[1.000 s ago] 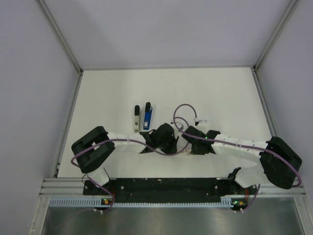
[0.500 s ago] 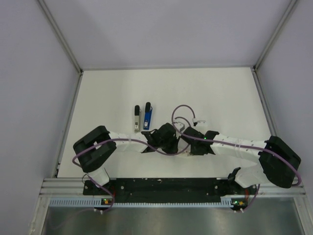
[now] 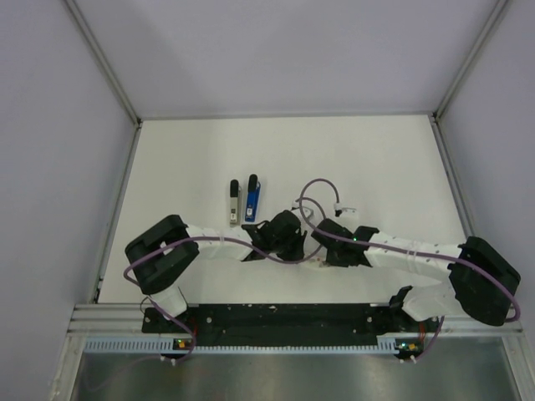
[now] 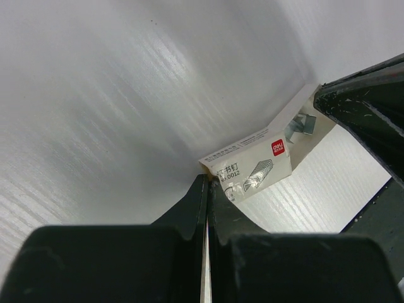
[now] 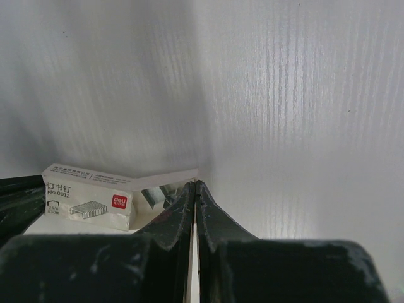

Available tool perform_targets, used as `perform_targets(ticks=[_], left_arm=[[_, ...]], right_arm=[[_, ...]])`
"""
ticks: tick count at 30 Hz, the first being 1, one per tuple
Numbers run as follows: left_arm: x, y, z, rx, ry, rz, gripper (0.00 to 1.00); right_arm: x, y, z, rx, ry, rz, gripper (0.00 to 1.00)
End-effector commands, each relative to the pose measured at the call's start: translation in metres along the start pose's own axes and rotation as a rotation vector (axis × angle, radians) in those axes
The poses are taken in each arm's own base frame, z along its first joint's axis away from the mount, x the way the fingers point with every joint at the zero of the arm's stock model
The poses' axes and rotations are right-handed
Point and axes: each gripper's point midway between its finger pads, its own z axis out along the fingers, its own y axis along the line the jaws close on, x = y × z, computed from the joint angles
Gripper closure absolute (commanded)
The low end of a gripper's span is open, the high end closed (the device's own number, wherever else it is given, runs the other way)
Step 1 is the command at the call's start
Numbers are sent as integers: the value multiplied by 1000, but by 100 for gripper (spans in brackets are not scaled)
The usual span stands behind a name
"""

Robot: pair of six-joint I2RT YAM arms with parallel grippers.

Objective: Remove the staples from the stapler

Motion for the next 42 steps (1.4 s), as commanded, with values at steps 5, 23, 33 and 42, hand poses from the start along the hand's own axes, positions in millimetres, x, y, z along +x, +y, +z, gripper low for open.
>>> perform_targets(ticks=[5, 23, 33, 42], left_arm=[[38, 21, -11, -88, 62, -79, 100], [43, 17, -25, -108, -39, -207, 100], [36, 12, -21, -90, -75, -215, 100], [30, 18, -20, -144, -59, -135, 100]], right_arm=[[3, 14, -6, -81, -3, 119, 100], [9, 16, -7, -87, 3, 154, 100], [15, 24, -9, -107, 12, 156, 100], [10, 25, -8, -100, -5, 105, 100]])
